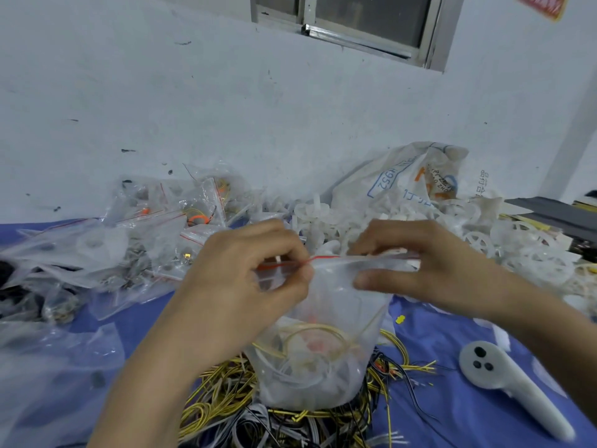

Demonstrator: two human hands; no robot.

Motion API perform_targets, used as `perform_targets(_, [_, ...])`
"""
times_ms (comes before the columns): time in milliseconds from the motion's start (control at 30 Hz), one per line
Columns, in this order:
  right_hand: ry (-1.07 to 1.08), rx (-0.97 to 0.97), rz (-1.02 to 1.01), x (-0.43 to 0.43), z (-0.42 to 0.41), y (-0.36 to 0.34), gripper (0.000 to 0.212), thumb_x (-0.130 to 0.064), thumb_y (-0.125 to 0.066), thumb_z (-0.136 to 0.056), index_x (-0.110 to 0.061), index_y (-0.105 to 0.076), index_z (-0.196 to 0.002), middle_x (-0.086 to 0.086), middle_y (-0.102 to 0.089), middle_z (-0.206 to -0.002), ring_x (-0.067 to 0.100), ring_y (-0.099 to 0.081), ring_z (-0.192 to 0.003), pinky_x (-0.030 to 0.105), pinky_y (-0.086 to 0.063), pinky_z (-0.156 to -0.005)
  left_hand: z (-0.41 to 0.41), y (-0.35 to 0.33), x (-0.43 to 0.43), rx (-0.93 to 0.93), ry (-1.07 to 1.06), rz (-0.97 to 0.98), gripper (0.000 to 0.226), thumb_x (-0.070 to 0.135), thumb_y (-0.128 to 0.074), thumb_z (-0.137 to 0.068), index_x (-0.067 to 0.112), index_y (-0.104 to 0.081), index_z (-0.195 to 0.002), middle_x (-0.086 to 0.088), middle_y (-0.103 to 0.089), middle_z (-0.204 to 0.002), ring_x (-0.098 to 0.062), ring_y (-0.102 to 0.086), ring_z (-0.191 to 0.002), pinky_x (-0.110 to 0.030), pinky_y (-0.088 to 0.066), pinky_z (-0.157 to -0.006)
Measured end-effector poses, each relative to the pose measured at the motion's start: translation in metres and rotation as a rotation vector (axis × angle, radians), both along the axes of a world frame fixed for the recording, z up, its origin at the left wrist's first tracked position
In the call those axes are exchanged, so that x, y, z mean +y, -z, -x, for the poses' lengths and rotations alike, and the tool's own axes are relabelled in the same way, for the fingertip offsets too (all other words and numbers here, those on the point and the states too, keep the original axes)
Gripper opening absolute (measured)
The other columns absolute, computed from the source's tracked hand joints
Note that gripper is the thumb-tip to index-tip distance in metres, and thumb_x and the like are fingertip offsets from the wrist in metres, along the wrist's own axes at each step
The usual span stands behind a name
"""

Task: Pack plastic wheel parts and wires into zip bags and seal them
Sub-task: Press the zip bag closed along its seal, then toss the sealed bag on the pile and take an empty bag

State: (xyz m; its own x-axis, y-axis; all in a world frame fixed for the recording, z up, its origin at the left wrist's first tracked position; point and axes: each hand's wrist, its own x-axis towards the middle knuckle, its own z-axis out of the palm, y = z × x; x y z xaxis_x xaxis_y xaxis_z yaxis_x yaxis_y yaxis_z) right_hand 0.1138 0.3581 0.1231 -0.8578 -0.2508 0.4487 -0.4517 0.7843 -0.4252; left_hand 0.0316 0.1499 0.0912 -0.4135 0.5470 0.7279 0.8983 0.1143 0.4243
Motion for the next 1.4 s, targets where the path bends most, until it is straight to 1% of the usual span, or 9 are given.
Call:
perform_targets(100, [0.016,-0.2,0.331,0.018,0.0,0.018,0.018,-0.029,-0.06,-0.08,-0.02,-0.075,-0.084,-0.013,-0.072,-0.083,-0.003,-0.064,-0.079,0.009,-0.043,-0.072,0.01,0.004,-0.011,-0.169,0.002,-0.05,0.008,0.032,-0.065,-0.077,0.025,-0.065,-0.073,0.011,-0.062,-0.072,-0.006,-0.059,-0.069,-0.013,-0.042,-0.061])
perform_targets(367, [-0.112,-0.693,0.293,0.0,0.035,0.071,0.032,-0.036,-0.06,-0.085,-0.039,-0.061,-0.117,-0.021,-0.063,-0.121,-0.001,-0.057,-0.115,0.019,-0.045,-0.097,0.027,0.015,-0.023,-0.38,-0.001,-0.014,0.012,0.045,-0.067,-0.076,0.034,-0.07,-0.078,-0.004,-0.057,-0.062,-0.003,-0.048,-0.057,-0.018,-0.035,-0.056])
perform_targets(567, [-0.104,-0.607,0.144,-0.02,0.104,0.023,0.024,-0.029,-0.055,-0.094,-0.025,-0.076,-0.083,-0.004,-0.07,-0.075,0.003,-0.058,-0.063,0.012,-0.043,-0.048,0.073,0.034,-0.087,-0.51,-0.463,-0.35,0.027,0.008,-0.061,-0.089,0.026,-0.071,-0.072,0.01,-0.059,-0.054,-0.002,-0.045,-0.047,-0.022,-0.042,-0.057])
perform_targets(700, [0.033,-0.529,0.895,-0.039,0.169,-0.011,0.028,-0.018,-0.057,-0.091,-0.007,-0.07,-0.068,0.005,-0.06,-0.06,0.01,-0.055,-0.049,0.017,-0.042,-0.042,0.084,0.042,-0.1,-0.574,-0.603,-0.39,0.03,0.012,-0.059,-0.09,0.034,-0.07,-0.073,0.001,-0.054,-0.053,-0.007,-0.044,-0.047,-0.033,-0.042,-0.063])
perform_targets(833, [-0.01,-0.498,1.367,-0.044,0.186,-0.009,0.079,-0.041,-0.066,-0.08,-0.001,-0.033,-0.14,0.027,-0.042,-0.136,0.039,-0.045,-0.125,0.041,-0.044,-0.102,0.086,0.043,-0.093,-0.602,-0.606,-0.297,0.024,0.015,-0.057,-0.092,0.027,-0.067,-0.074,0.007,-0.048,-0.047,-0.009,-0.04,-0.045,-0.026,-0.038,-0.049])
perform_targets(1133, [-0.121,-0.71,1.213,-0.061,0.119,0.075,0.045,-0.038,-0.062,-0.075,-0.025,-0.062,-0.119,-0.001,-0.069,-0.116,0.025,-0.057,-0.117,0.049,-0.049,-0.092,0.066,0.034,-0.096,-0.522,-0.614,-0.085,0.017,0.03,-0.056,-0.088,0.034,-0.064,-0.073,0.012,-0.063,-0.066,-0.001,-0.052,-0.056,-0.015,-0.042,-0.055])
perform_targets(1233, [-0.032,-0.6,1.045,-0.059,0.113,0.07,0.043,-0.041,-0.064,-0.067,-0.031,-0.068,-0.11,-0.003,-0.065,-0.121,0.02,-0.053,-0.119,0.044,-0.051,-0.085,0.072,0.061,-0.132,-0.53,-0.855,0.168,0.009,0.035,-0.056,-0.089,0.04,-0.059,-0.096,0.015,-0.063,-0.1,-0.009,-0.06,-0.094,-0.018,-0.044,-0.071])
perform_targets(1300, [-0.029,-0.533,0.937,-0.058,0.108,0.066,0.038,-0.041,-0.065,-0.067,-0.035,-0.072,-0.104,-0.007,-0.065,-0.121,0.016,-0.055,-0.117,0.045,-0.051,-0.089,0.074,0.092,-0.164,-0.649,-1.062,0.498,0.052,0.043,-0.055,-0.09,0.033,-0.036,-0.138,-0.002,-0.042,-0.139,-0.028,-0.041,-0.128,-0.032,-0.039,-0.097])
perform_targets(1400, [-0.129,-0.552,0.876,-0.058,0.102,0.066,0.036,-0.039,-0.063,-0.07,-0.035,-0.072,-0.104,-0.009,-0.068,-0.115,0.015,-0.059,-0.115,0.045,-0.05,-0.092,0.065,0.132,-0.2,-0.777,-1.174,0.602,0.086,0.041,-0.06,-0.087,0.031,-0.003,-0.151,-0.016,-0.033,-0.141,-0.037,-0.038,-0.127,-0.039,-0.037,-0.102])
